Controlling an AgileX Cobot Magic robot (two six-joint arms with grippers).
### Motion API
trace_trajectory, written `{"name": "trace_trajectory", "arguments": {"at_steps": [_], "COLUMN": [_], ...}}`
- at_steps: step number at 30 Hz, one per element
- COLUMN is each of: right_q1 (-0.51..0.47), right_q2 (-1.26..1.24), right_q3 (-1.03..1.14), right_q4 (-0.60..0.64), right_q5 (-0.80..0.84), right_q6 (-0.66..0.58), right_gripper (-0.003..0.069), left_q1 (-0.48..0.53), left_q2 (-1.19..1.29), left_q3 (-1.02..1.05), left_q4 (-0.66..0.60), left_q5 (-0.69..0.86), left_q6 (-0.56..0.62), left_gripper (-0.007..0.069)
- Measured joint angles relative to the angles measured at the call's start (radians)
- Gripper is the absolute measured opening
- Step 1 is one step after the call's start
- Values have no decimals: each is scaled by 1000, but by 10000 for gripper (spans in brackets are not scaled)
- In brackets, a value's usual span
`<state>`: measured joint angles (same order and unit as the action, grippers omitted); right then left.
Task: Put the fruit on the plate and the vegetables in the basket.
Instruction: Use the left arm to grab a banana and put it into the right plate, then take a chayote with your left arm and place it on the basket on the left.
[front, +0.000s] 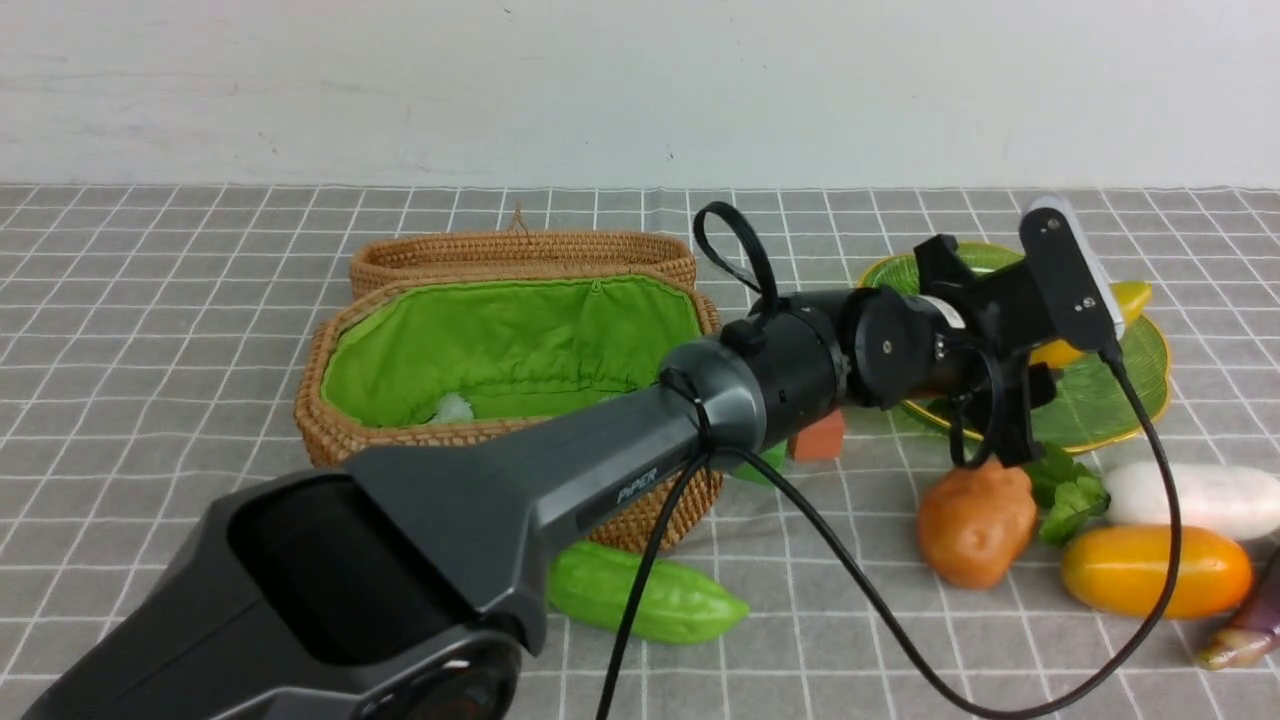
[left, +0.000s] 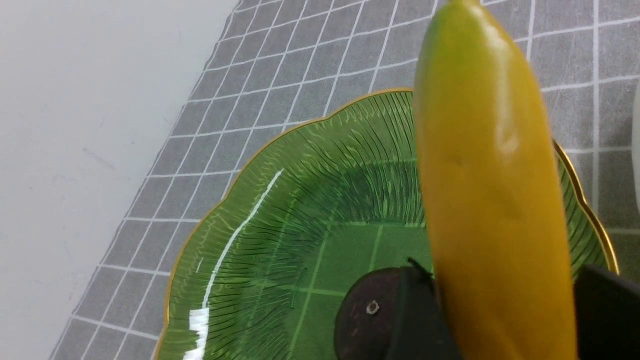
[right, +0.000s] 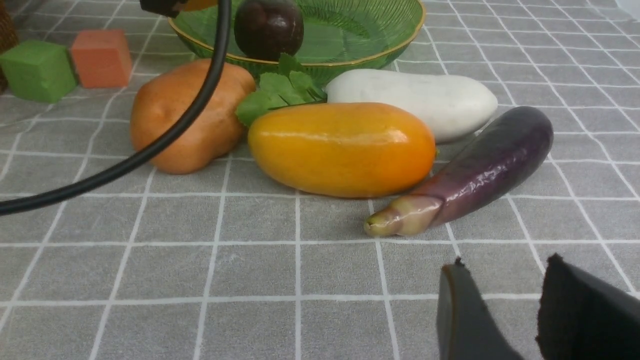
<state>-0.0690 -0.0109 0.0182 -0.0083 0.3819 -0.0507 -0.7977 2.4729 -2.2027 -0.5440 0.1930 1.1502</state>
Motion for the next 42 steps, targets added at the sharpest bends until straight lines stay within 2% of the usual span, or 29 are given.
{"name": "trace_trajectory", "arguments": {"at_steps": [1,2,3,6,10,15,16,17,19,22,23,24,26,27,28,30,33,37,42], "right_q1": [0,0,0,0,0,0,0,0,0,0,0,0,0,0,0,0,0,0,0], "right_q2": [0,0,0,0,0,0,0,0,0,0,0,0,0,0,0,0,0,0,0], "right_q3": [0,0,0,0,0,0,0,0,0,0,0,0,0,0,0,0,0,0,0], "right_q4": [0,0,0,0,0,0,0,0,0,0,0,0,0,0,0,0,0,0,0], "right_q5": [0,0,0,0,0,0,0,0,0,0,0,0,0,0,0,0,0,0,0], "right_q6": [0,0,0,0,0,0,0,0,0,0,0,0,0,0,0,0,0,0,0], "right_gripper": [240,240,240,240,240,240,240,240,240,240,240,240,240,240,240,240,240,240,240], "left_q1": [0,0,0,0,0,-1,-1,-1,10,40,40,71,116,120,147,165,174,159,108], "left_q2": [0,0,0,0,-2,-21,-48,-48,-111,-217,-217,-290,-381,-390,-455,-516,-698,-786,-777], "left_q3": [0,0,0,0,0,0,0,0,0,0,0,0,7,7,36,79,310,561,836], "left_q4": [-1,-15,-19,-23,-24,-24,-23,-23,-23,-12,-12,12,69,69,120,158,302,357,422], "left_q5": [-1,-2,-2,-2,-2,22,61,68,176,384,384,521,658,658,723,753,783,774,662], "left_q6": [0,0,0,0,2,2,2,2,-31,-125,-125,-198,-299,-299,-365,-401,-455,-461,-363], "left_gripper": [429,506,545,622,635,571,528,522,442,326,326,261,179,179,150,143,185,290,466]}}
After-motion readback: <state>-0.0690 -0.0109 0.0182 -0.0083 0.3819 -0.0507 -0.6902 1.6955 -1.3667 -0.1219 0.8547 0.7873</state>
